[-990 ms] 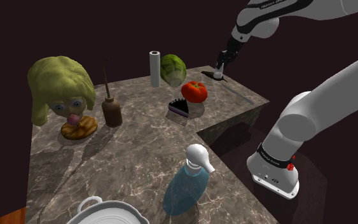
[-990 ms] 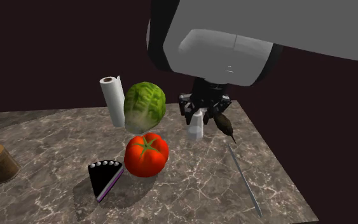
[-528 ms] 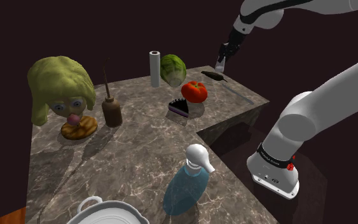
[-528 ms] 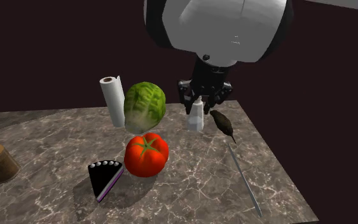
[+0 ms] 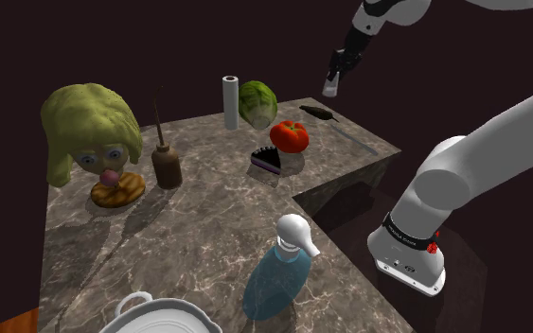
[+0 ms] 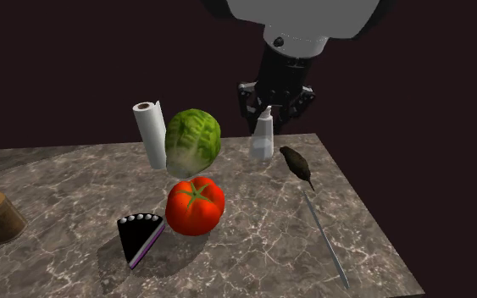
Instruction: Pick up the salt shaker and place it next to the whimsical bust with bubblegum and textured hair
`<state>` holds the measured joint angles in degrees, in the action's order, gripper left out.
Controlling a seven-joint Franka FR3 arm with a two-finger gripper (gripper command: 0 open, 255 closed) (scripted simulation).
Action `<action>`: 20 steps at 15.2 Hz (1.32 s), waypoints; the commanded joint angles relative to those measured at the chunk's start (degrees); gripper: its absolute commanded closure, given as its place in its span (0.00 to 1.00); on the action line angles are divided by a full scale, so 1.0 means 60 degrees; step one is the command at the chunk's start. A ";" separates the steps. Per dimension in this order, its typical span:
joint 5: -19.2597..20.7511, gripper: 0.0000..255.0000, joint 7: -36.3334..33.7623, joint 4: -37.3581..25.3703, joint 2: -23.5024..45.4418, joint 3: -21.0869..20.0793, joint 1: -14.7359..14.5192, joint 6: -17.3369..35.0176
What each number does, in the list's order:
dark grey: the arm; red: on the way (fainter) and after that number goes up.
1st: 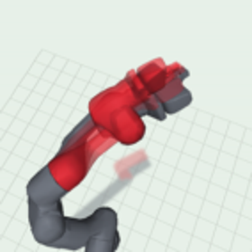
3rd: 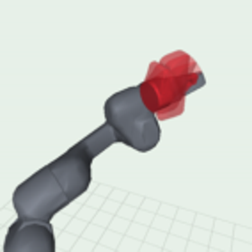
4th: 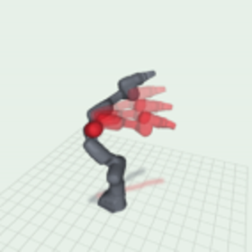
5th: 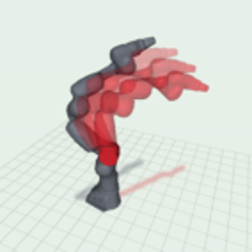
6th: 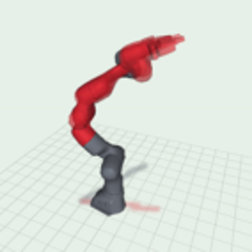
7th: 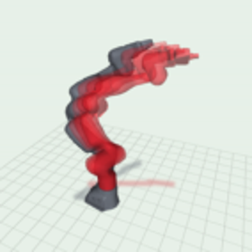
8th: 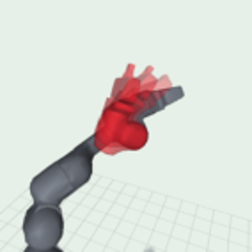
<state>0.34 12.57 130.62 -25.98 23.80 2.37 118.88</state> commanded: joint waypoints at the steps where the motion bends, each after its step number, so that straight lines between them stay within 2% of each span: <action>1: 0.0012 1.00 -0.0052 -0.0187 -0.0054 -0.0045 0.0001 -0.0241; 20: -0.0087 1.00 -0.0300 -0.2794 0.0159 -0.0228 -0.0128 -0.2629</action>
<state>-0.08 10.83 114.83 -25.34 22.45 1.70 103.80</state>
